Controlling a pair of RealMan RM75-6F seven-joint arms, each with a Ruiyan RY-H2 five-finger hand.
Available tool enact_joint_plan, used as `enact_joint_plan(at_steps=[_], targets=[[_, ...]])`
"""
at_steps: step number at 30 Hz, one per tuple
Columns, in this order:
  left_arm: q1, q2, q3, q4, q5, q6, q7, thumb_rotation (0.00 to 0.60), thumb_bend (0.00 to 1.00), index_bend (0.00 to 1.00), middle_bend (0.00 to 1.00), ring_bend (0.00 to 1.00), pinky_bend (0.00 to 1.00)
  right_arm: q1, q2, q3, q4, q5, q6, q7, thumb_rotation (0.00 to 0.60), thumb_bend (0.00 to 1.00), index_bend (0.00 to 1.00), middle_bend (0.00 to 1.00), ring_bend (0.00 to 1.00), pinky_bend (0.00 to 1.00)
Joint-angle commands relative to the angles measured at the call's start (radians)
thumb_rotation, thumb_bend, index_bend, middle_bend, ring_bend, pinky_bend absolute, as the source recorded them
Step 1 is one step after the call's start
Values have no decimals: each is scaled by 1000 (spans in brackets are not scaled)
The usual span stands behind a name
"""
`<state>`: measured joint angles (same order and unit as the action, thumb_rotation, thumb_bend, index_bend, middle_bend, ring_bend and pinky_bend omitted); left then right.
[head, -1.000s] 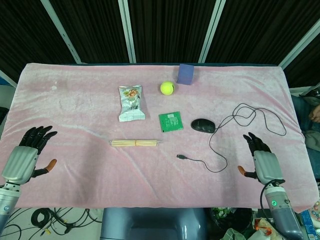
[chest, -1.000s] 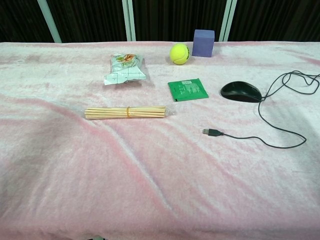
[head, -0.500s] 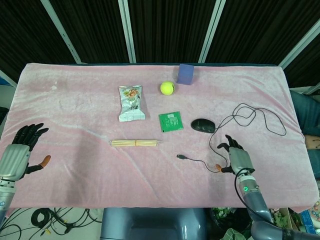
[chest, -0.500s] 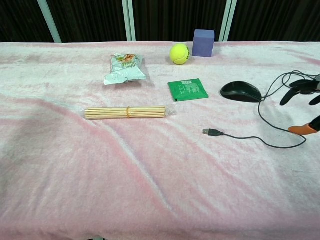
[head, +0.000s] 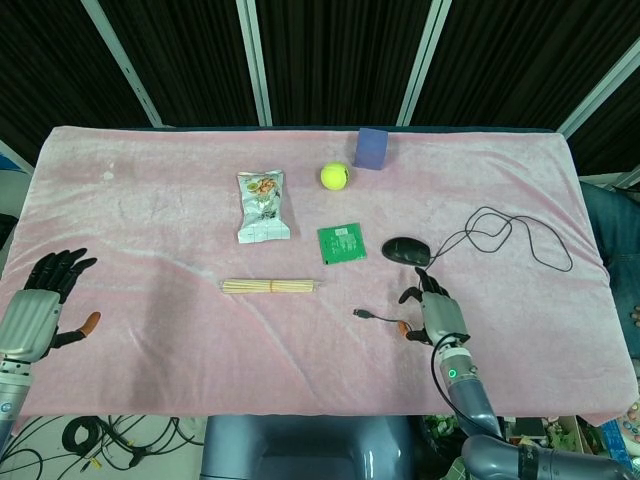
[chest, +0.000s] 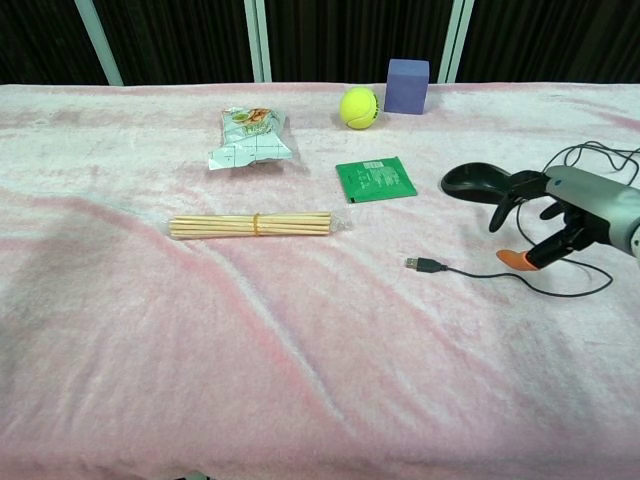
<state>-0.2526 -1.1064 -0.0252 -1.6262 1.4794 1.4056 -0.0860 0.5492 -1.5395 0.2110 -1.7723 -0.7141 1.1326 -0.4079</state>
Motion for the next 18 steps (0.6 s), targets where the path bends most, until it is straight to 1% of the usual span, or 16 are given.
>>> enact_joint_plan(at_steps=[1,4,10,18], targets=[[0,0,-1,1,-2,-3,2,600,316,145,66,0,0,7,-21,-1,11,-5,-5,10,600,281,431,0,58,133],[-1,-1,-3,2,-6,-10,6,600,316,145,66,0,0,14,-49,0,28,-7,-10,17,600,281,432,0,57,133],[-1,-2,-7,3,-11,-22,20,600,316,145,65,0,0,30,-119,-6,97,-33,3,12,600,281,460,0,57,133],[1,-1,-16,0,-23,-32,27,600,316,145,65,0,0,48,-188,-7,187,-47,-13,13,600,283,483,0,56,133]])
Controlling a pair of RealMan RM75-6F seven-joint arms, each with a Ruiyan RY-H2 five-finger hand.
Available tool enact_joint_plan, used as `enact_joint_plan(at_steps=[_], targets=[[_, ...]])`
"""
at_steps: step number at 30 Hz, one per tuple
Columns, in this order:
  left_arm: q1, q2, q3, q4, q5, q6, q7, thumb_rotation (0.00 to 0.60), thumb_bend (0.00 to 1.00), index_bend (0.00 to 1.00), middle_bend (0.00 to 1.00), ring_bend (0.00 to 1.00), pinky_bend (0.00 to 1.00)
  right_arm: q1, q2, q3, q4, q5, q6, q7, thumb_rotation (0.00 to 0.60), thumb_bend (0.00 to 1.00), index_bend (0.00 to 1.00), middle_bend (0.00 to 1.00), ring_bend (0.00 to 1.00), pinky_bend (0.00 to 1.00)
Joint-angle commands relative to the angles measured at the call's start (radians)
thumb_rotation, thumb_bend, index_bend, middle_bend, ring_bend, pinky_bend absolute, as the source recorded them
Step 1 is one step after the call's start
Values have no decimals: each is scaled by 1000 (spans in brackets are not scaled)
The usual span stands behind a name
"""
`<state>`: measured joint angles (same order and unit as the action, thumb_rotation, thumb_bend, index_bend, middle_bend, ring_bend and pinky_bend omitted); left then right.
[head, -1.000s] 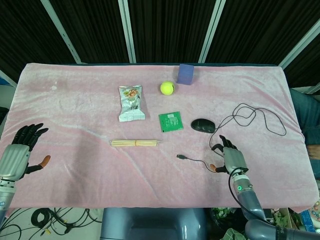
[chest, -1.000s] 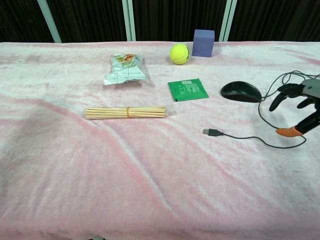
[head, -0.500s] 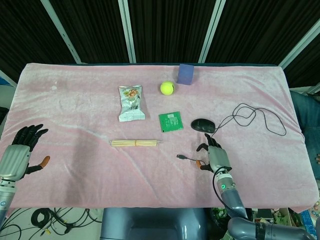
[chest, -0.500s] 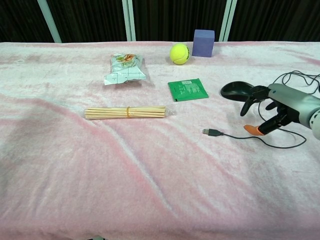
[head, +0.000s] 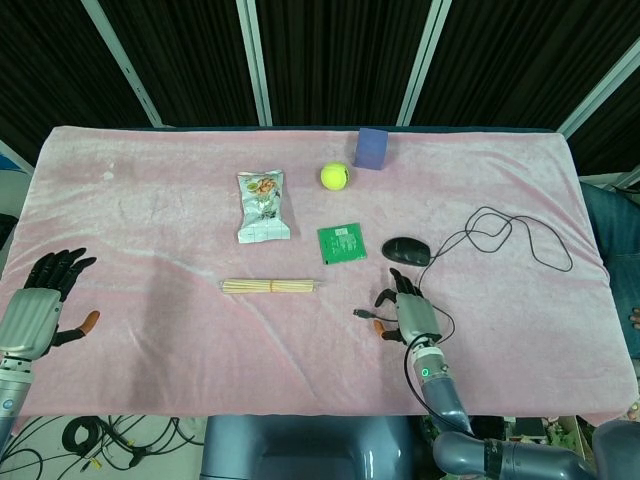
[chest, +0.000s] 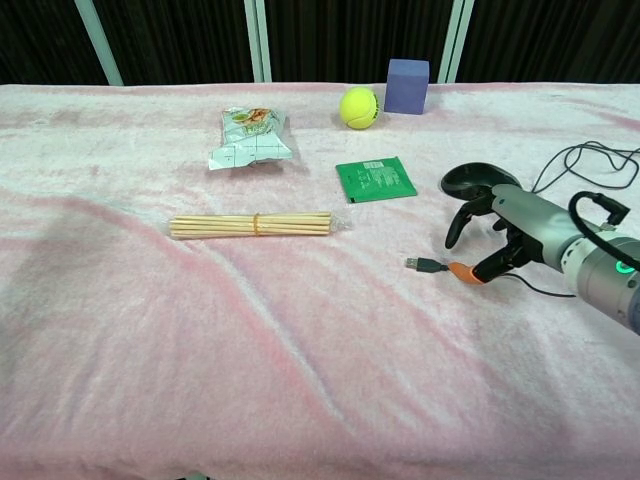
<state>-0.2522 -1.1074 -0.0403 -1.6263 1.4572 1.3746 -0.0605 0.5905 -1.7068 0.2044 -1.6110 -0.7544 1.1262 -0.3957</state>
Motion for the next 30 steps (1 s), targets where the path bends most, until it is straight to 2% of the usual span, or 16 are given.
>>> enact_joint_plan(at_steps=[1,23,30], targets=[[1,0,-2,0,-3,-2,3,600,316,145,65,0,0,7,-28,-1,33,-10,-9,5,600,284,489,0,56,133],[6,1,-19,-6,-19,-9,12,600,317,145,65,0,0,20,-85,6,105,-11,-47,7,600,295,526,0,56,133],[9,0,-20,-6,-17,-7,12,600,317,145,65,0,0,22,-93,6,122,-10,-51,4,600,342,597,0,57,133]])
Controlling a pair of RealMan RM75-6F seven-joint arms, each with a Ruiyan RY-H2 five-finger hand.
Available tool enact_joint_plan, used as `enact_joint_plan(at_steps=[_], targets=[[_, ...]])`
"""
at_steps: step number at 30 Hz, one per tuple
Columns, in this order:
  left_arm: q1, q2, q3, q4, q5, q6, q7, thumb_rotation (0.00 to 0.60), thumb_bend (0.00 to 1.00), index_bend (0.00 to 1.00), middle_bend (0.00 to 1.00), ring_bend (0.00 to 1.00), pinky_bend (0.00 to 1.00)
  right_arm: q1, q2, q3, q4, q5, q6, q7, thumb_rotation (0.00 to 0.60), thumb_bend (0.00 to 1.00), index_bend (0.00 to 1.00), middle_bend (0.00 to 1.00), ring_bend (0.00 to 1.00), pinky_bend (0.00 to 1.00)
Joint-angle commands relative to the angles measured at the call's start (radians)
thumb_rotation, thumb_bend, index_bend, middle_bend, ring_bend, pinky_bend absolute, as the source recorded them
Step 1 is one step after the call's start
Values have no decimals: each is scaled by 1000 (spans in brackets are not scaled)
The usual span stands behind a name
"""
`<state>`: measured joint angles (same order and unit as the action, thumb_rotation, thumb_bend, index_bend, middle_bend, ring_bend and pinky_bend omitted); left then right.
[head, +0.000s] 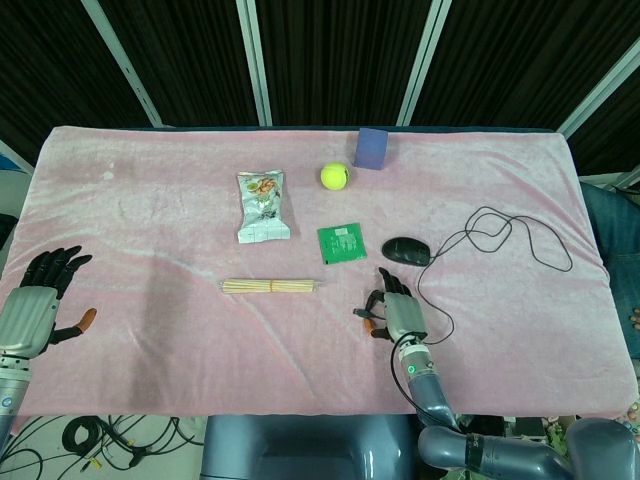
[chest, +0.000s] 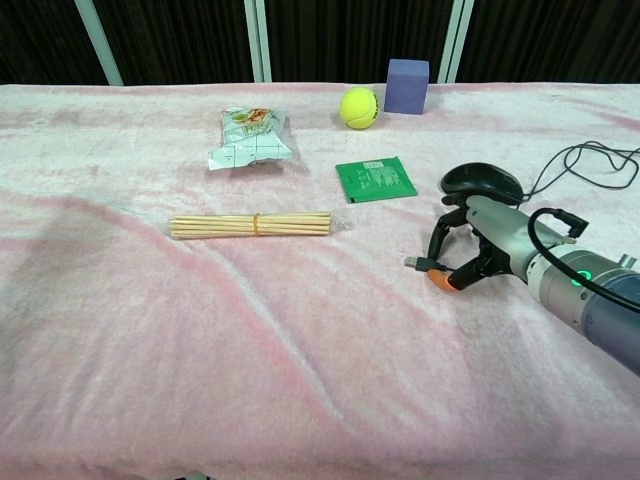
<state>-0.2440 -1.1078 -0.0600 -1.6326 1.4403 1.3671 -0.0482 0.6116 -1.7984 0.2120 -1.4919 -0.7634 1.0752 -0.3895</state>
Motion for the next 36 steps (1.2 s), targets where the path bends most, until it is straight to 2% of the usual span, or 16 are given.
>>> enact_joint_plan(at_steps=[1,9,17,23,28,36], targets=[[1,0,-1,0,-1,1,-1,600,317,145,65,0,0,0,-3,-2,4,-3,-1,-2,600,353,609,0,57,133],[4,1,-4,-4,-6,-1,-6,600,318,145,65,0,0,-23,28,-1,-58,-64,18,48,600,396,631,0,57,133],[5,2,-6,-7,-12,-6,-2,600,318,145,64,0,0,-73,139,-21,-206,-195,79,103,600,397,636,0,57,133],[7,1,-8,-10,-12,-4,3,600,318,145,65,0,0,-127,283,-44,-357,-318,133,154,600,398,643,0,56,133],[11,-1,-10,-12,-10,4,4,600,317,145,65,0,0,-202,464,-79,-505,-499,199,281,600,398,646,0,56,133],[15,-5,-10,-14,-9,7,15,600,318,145,65,0,0,-297,606,-127,-591,-721,316,473,600,398,645,0,58,133]])
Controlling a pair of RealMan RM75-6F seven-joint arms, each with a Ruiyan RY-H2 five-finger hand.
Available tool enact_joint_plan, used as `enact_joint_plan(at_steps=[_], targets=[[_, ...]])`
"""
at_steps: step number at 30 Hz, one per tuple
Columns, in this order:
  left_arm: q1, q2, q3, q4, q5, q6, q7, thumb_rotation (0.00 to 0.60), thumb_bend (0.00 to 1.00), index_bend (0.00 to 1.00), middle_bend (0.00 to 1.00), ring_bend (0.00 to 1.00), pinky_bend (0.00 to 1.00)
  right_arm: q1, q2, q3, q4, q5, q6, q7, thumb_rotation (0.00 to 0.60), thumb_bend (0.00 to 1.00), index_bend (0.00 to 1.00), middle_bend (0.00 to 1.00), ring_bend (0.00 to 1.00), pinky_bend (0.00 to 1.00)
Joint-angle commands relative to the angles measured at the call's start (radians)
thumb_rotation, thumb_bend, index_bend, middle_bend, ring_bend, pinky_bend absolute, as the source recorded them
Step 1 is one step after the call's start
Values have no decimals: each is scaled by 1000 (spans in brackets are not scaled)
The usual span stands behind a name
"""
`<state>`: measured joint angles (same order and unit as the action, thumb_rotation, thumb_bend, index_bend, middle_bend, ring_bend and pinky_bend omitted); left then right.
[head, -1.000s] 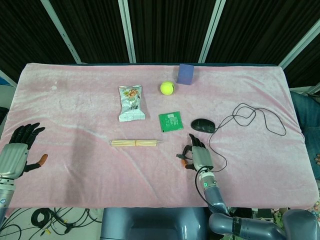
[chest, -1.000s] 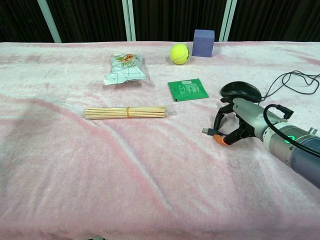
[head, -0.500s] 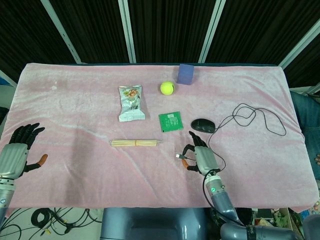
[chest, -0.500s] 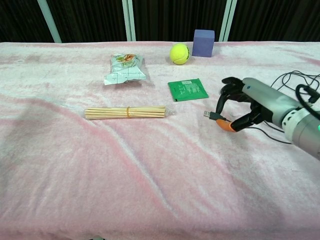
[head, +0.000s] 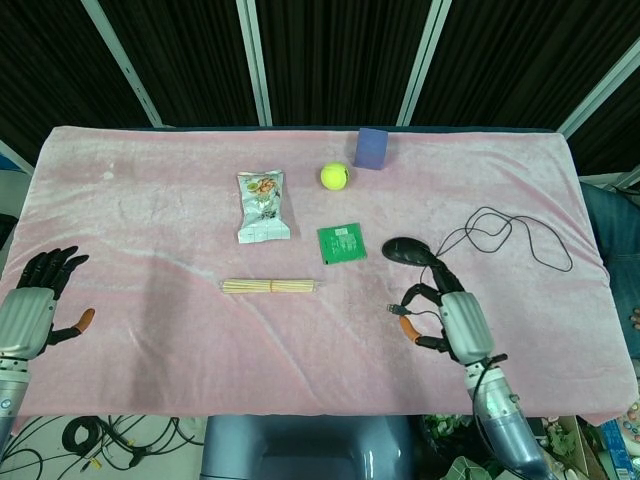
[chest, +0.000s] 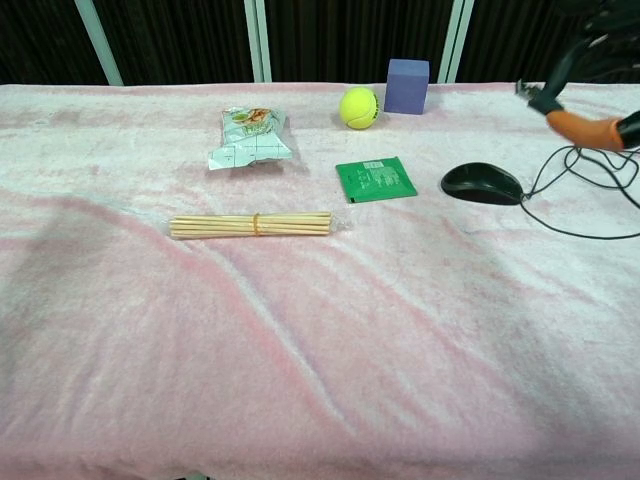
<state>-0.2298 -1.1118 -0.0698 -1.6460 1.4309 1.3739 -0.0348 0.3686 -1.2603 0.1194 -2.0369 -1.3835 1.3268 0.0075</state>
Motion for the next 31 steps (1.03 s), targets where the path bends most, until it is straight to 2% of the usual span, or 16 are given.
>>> enact_joint_plan(at_steps=[1,7,10,14,21,31], targets=[[1,-2,0,-1,0,1,4,600,318,145,65,0,0,-68,84,-50,-51,-141,81,92,600,398,645,0,58,133],[4,-4,-2,-1,-3,5,11,600,319,145,65,0,0,-119,132,-133,-52,-321,142,186,600,398,650,0,56,133],[5,-5,-6,-3,-8,8,11,600,320,145,65,0,0,-142,142,-177,-23,-420,182,247,600,398,651,0,56,133],[7,-5,-9,-4,-15,9,12,600,320,145,65,0,0,-168,143,-220,13,-509,219,267,600,397,651,0,56,133],[7,-7,-13,-6,-23,6,22,600,320,145,65,0,0,-191,131,-253,42,-568,244,275,600,398,653,0,56,133],[12,-9,-20,-11,-33,12,27,600,321,145,64,0,0,-175,102,-284,38,-623,177,245,600,401,661,0,56,133]])
